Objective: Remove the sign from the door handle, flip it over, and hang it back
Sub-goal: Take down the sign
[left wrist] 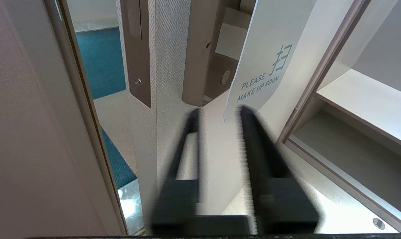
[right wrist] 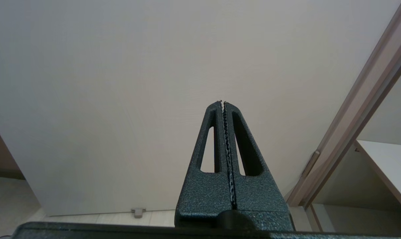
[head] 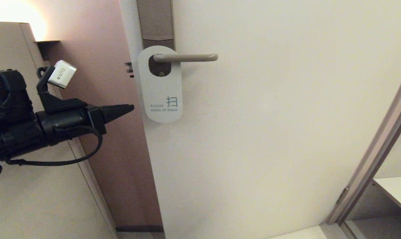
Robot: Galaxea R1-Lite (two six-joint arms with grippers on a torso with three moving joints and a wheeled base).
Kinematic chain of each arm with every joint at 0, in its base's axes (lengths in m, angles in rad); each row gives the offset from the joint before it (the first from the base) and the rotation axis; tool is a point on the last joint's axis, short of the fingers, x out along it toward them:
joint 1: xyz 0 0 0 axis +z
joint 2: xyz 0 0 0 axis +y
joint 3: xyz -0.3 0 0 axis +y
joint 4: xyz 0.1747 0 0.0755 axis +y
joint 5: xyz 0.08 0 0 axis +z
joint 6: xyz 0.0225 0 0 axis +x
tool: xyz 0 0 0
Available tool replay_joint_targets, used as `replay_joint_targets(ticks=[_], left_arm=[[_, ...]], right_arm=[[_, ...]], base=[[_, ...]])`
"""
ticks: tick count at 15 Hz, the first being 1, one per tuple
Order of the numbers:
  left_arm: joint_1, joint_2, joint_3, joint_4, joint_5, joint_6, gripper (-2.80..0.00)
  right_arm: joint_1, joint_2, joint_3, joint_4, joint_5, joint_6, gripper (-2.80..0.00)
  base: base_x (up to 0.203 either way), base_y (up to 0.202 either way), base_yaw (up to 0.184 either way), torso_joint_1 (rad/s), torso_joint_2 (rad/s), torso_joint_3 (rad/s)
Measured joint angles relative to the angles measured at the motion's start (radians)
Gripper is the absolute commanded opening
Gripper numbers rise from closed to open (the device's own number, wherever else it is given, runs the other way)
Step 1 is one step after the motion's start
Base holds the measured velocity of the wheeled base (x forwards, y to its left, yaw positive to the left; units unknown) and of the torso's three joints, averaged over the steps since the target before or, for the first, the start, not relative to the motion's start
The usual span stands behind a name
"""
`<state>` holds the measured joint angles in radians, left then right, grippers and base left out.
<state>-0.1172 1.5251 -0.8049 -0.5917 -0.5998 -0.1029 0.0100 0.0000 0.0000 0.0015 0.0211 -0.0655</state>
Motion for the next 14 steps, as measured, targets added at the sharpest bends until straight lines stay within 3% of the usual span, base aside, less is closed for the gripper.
replay_joint_targets(ticks=[5,10,14], left_arm=[[-0.004,-0.005,0.0,0.001,-0.004,-0.001,0.0],[-0.041,-0.032,-0.005,0.0,-0.051,-0.072,0.0],[-0.042,-0.042,-0.005,0.001,-0.134,-0.077,0.0]], right_arm=[[-0.001,0.0,0.0,0.0,0.0,0.0,-2.8],[0.0,0.0,0.0,0.0,0.0,0.0,-2.8],[0.0,0.0,0.0,0.0,0.0,0.0,-2.8]], base=[[0.0,0.0,0.0,0.0,0.0,0.0],[0.0,0.0,0.0,0.0,0.0,0.0],[0.0,0.0,0.0,0.0,0.0,0.0]])
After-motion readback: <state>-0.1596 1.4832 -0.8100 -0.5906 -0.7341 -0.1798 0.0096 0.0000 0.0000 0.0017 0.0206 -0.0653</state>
